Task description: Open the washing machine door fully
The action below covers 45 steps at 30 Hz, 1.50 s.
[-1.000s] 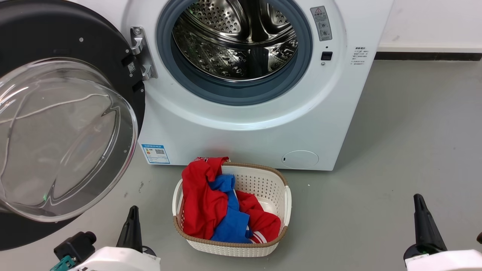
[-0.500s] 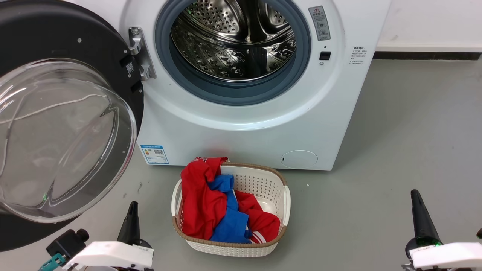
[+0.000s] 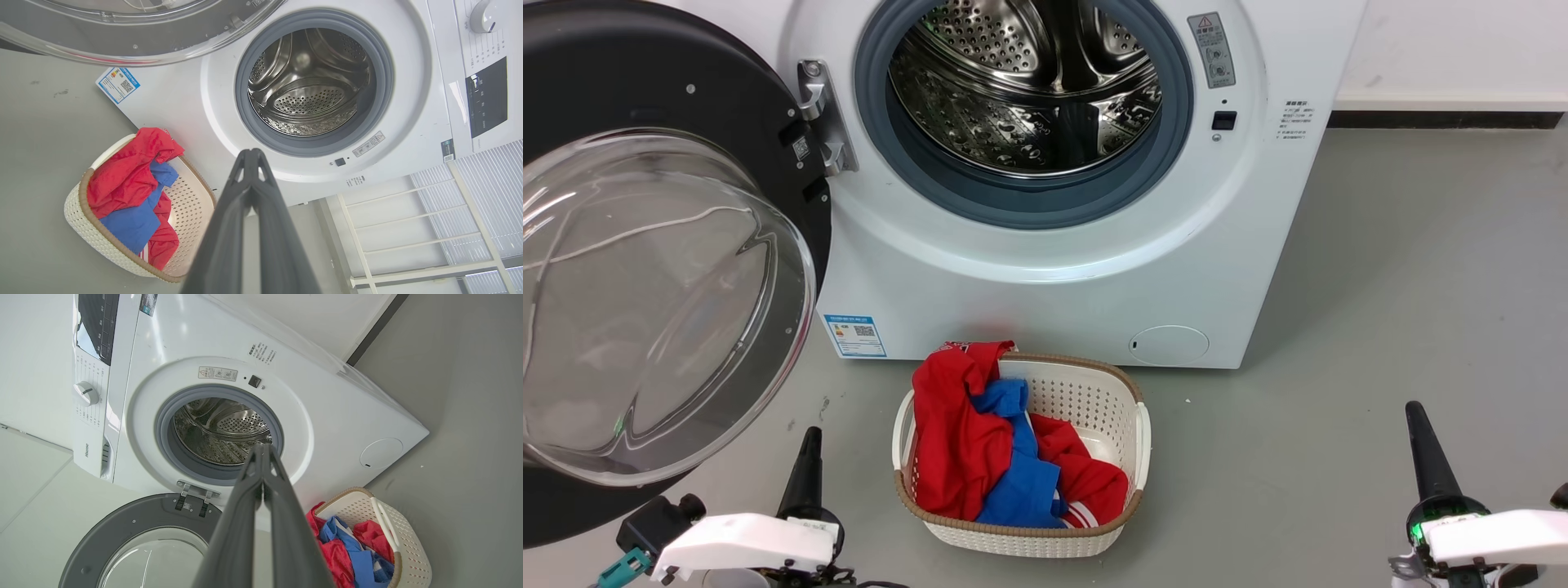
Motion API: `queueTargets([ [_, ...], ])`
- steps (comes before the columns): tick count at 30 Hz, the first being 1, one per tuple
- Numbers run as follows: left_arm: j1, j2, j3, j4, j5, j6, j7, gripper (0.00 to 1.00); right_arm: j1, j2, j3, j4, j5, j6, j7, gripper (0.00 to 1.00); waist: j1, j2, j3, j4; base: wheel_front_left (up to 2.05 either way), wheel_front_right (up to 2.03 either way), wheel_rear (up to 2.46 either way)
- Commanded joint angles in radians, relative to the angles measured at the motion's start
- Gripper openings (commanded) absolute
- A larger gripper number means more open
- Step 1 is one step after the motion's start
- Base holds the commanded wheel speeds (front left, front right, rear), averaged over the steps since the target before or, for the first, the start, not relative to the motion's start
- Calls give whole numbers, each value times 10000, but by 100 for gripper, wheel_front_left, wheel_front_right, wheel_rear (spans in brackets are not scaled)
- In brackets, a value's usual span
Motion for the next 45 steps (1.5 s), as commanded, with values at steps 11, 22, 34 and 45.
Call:
queueTargets([
  [11,-373,17,147,55,-1332,-197,329,0,-494,-75,-5,199,1252,0,339,0,-1,0,-2,-35,0,0,0],
  [22,-517,18,248,149,-2407,-295,587,0,-693,-64,-26,414,2249,0,606,0,-1,0,-4,-69,0,0,0],
  [34,-655,19,343,245,-3461,-422,849,0,-912,-44,-53,632,3217,0,875,0,-1,0,-6,-106,0,0,0],
  [45,-762,18,426,329,-4355,-519,1063,0,-1077,-19,-80,816,4035,0,1114,0,-1,0,-8,-141,0,0,0],
])
